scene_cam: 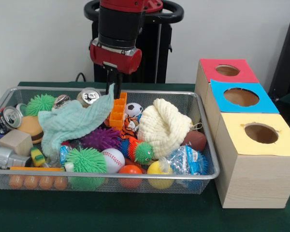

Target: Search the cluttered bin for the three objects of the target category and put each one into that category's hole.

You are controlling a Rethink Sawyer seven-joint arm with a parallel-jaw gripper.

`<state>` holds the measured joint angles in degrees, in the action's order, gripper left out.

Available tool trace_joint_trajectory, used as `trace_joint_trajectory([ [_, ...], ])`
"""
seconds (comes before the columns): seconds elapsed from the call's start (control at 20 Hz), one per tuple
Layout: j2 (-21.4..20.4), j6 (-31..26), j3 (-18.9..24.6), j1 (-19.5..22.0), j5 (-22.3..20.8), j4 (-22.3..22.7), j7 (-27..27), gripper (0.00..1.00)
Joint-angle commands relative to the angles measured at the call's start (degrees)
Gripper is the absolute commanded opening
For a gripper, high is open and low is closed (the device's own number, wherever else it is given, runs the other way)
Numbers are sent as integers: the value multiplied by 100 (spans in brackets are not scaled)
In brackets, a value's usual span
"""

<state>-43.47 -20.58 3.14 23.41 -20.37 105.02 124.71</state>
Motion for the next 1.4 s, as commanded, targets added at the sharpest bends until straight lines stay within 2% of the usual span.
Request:
trace_joint_trajectory([
  [0.05, -301, 275, 757, 470, -734, 320, -994, 0],
  [0.25, -355, 218, 715, 336, -847, 279, -768, 0],
  [0.55, -369, 133, 798, 376, -981, 268, -603, 0],
  [1.4, -356, 143, 881, 487, -1154, 220, -521, 0],
])
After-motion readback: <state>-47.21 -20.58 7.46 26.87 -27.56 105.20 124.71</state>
